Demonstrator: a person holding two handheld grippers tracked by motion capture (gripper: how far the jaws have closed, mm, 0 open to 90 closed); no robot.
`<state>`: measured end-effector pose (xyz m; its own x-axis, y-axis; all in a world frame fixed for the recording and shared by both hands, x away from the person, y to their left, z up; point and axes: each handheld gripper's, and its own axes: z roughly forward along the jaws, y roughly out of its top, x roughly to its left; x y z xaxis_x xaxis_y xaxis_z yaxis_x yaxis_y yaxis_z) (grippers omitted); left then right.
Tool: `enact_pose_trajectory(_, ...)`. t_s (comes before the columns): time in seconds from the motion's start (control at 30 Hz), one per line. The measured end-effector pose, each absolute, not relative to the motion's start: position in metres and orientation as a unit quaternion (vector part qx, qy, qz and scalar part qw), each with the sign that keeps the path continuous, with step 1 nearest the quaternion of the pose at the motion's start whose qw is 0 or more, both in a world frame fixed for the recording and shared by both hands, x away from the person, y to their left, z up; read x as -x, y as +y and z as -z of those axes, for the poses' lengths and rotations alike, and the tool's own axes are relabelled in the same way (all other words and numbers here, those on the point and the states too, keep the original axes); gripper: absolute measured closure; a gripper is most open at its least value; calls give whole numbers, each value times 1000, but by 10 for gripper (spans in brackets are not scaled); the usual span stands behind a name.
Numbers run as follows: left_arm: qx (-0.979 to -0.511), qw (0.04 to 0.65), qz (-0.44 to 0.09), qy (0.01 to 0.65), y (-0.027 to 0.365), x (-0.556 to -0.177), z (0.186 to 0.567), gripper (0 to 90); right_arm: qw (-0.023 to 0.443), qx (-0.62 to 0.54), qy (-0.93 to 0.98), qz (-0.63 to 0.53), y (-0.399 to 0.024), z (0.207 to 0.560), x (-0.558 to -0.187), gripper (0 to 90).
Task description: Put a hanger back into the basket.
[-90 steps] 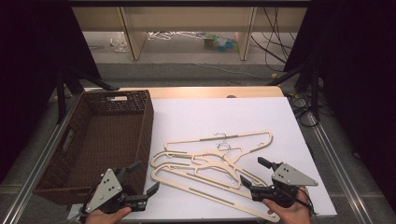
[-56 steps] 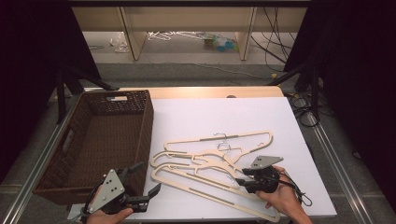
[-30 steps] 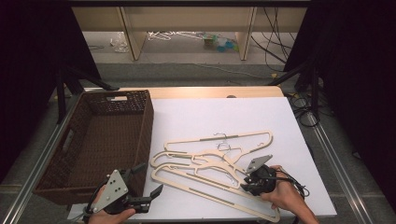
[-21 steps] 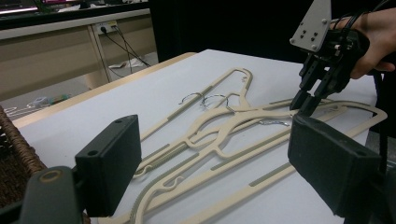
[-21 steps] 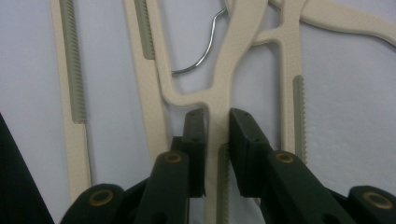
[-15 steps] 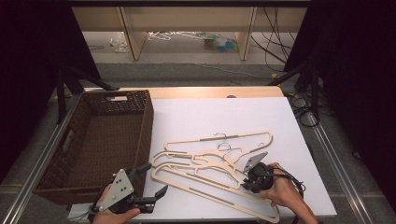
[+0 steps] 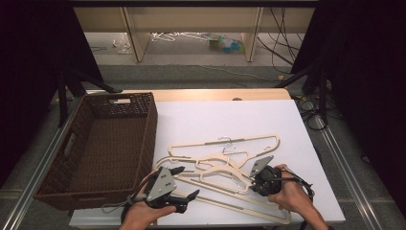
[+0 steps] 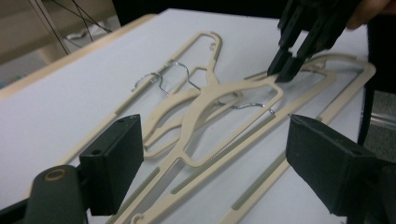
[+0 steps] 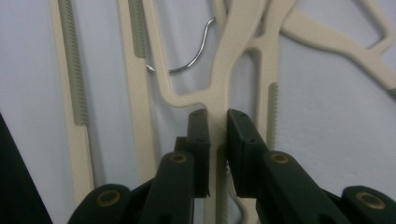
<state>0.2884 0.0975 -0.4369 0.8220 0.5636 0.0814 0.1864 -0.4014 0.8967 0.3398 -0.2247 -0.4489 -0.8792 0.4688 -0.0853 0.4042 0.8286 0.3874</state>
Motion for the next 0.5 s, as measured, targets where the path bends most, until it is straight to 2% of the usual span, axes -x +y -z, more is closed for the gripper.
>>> enact_pose_trajectory(0.23, -843, 458, -161, 230, 62, -323, 445, 224, 116, -211, 954, -177, -225, 434, -333, 802)
enact_pose_trajectory(0.3, -850, 448, -170, 221, 55, -332, 447, 322, 125, -207, 955, -173, -226, 430, -332, 802)
enact_pose_trajectory(0.33, -856, 437, -170, 219, 51, -336, 448, 337, 125, -209, 955, -169, -226, 428, -331, 801)
enact_pose_trajectory(0.5, -865, 429, -136, 222, 38, -354, 456, 321, 132, -202, 955, -171, -228, 422, -328, 801)
